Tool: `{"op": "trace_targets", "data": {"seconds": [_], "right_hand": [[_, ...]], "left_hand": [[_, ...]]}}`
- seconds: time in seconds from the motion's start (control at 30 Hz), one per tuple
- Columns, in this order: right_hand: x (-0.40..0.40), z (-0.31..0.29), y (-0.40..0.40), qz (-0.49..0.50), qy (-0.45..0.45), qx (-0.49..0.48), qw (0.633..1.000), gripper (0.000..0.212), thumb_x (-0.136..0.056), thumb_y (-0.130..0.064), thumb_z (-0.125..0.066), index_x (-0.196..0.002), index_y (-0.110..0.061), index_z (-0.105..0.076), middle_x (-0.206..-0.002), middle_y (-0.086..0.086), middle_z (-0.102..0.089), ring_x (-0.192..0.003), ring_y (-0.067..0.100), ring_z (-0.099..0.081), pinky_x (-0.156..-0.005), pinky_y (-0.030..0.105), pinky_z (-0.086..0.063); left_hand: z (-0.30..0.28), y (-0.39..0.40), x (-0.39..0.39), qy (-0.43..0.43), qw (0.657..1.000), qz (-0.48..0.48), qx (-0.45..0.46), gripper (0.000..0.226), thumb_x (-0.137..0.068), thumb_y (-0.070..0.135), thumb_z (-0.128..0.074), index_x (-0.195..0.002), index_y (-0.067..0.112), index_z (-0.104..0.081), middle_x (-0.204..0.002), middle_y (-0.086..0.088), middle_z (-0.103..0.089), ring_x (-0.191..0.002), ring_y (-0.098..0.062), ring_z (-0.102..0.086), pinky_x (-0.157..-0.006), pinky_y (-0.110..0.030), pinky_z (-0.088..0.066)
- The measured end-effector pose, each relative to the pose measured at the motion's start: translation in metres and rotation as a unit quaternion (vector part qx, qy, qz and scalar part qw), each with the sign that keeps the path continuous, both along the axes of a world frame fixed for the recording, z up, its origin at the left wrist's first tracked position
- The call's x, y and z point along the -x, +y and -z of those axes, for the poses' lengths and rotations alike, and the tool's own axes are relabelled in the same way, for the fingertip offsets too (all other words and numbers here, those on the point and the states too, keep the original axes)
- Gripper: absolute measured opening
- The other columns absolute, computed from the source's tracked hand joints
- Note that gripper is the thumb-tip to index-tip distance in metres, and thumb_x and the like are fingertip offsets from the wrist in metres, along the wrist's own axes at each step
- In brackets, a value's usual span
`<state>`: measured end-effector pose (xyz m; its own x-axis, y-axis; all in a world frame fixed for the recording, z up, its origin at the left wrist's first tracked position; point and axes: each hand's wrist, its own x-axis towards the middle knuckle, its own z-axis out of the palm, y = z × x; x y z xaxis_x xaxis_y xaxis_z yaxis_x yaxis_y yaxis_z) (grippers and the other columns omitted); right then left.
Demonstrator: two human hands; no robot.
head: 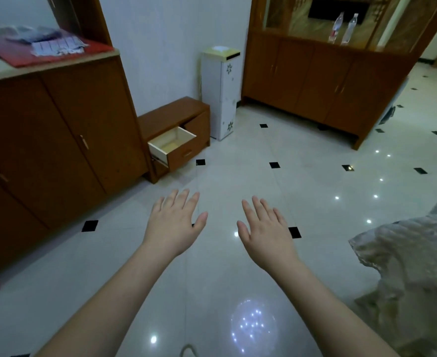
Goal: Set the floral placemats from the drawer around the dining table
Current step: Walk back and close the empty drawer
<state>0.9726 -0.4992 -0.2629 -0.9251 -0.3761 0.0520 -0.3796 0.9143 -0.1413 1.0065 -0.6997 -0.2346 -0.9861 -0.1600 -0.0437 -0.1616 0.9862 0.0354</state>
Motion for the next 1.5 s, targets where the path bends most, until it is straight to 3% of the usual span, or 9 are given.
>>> {"op": "trace_targets", "data": {"seconds": [0.33, 0.77, 0.97, 1.07, 1.17, 1.27, 1.43, 1.5], "right_hand": [[0.095, -0.035, -0.100, -0.014, 0.030, -0.024, 0.999, 0.089, -0.078, -0.055, 0.016, -0.156, -0.024, -0.014, -0.164, 0.003, -0.009, -0.151, 0.020, -0.004, -0.121, 0.038, -0.004], [0.220, -0.036, -0.154, -0.052, 0.036, -0.025, 0.998, 0.086, -0.081, -0.055, 0.013, -0.156, -0.024, -0.014, -0.164, 0.004, -0.011, -0.151, 0.021, -0.007, -0.121, 0.038, -0.003], [0.310, -0.017, -0.150, -0.041, 0.057, -0.023, 0.997, 0.065, -0.094, -0.048, -0.019, -0.143, -0.017, -0.049, -0.147, 0.011, -0.048, -0.137, 0.029, -0.044, -0.112, 0.044, -0.032], [0.356, -0.014, -0.144, -0.044, 0.050, -0.019, 0.998, 0.060, -0.094, -0.046, -0.027, -0.136, -0.015, -0.057, -0.139, 0.012, -0.056, -0.130, 0.029, -0.053, -0.106, 0.045, -0.040], [0.398, -0.016, -0.142, -0.065, 0.047, -0.022, 0.997, 0.065, -0.093, -0.047, -0.019, -0.141, -0.016, -0.051, -0.146, 0.012, -0.050, -0.136, 0.029, -0.046, -0.111, 0.045, -0.034], [0.432, -0.017, -0.152, -0.096, 0.028, -0.032, 0.994, 0.078, -0.088, -0.051, 0.002, -0.153, -0.021, -0.027, -0.160, 0.007, -0.026, -0.148, 0.025, -0.022, -0.120, 0.040, -0.014], [0.483, -0.008, -0.189, -0.100, 0.028, -0.017, 0.994, 0.067, -0.094, -0.048, -0.016, -0.145, -0.017, -0.046, -0.150, 0.011, -0.045, -0.139, 0.028, -0.041, -0.114, 0.043, -0.030], [0.502, -0.003, -0.207, -0.116, 0.022, -0.018, 0.993, 0.071, -0.092, -0.050, -0.009, -0.150, -0.018, -0.036, -0.155, 0.008, -0.036, -0.144, 0.026, -0.032, -0.117, 0.041, -0.023]], "left_hand": [[-0.040, -0.123, 0.082, 0.041, 0.999, -0.027, 0.012, 0.064, -0.097, 0.063, -0.013, -0.154, 0.036, -0.019, -0.164, 0.004, -0.016, -0.151, -0.020, -0.008, -0.121, -0.045, -0.007], [-0.035, -0.158, 0.201, 0.035, 0.998, -0.038, 0.041, 0.067, -0.097, 0.063, -0.013, -0.156, 0.031, -0.015, -0.164, 0.000, -0.017, -0.151, -0.022, -0.010, -0.120, -0.044, -0.012], [-0.017, -0.156, 0.288, 0.032, 0.996, -0.060, 0.057, 0.067, -0.098, 0.062, -0.016, -0.155, 0.029, -0.020, -0.162, -0.001, -0.025, -0.150, -0.022, -0.016, -0.120, -0.043, -0.014], [-0.016, -0.151, 0.329, 0.035, 0.996, -0.059, 0.053, 0.065, -0.098, 0.061, -0.016, -0.155, 0.029, -0.021, -0.161, 0.001, -0.027, -0.150, -0.021, -0.017, -0.120, -0.041, -0.013], [-0.015, -0.153, 0.360, 0.055, 0.994, -0.065, 0.061, 0.064, -0.099, 0.060, -0.017, -0.155, 0.029, -0.022, -0.160, 0.000, -0.029, -0.149, -0.020, -0.018, -0.120, -0.040, -0.013], [-0.009, -0.164, 0.386, 0.034, 0.995, -0.077, 0.054, 0.065, -0.099, 0.061, -0.016, -0.156, 0.030, -0.017, -0.162, 0.001, -0.023, -0.151, -0.020, -0.012, -0.121, -0.041, -0.008], [0.004, -0.194, 0.432, 0.003, 0.996, -0.080, 0.042, 0.066, -0.099, 0.062, -0.017, -0.156, 0.029, -0.016, -0.164, 0.001, -0.019, -0.152, -0.020, -0.008, -0.122, -0.043, -0.008], [0.011, -0.209, 0.453, 0.017, 0.996, -0.078, 0.043, 0.064, -0.099, 0.060, -0.020, -0.156, 0.028, -0.020, -0.162, 0.001, -0.023, -0.151, -0.020, -0.012, -0.121, -0.042, -0.010]]}}
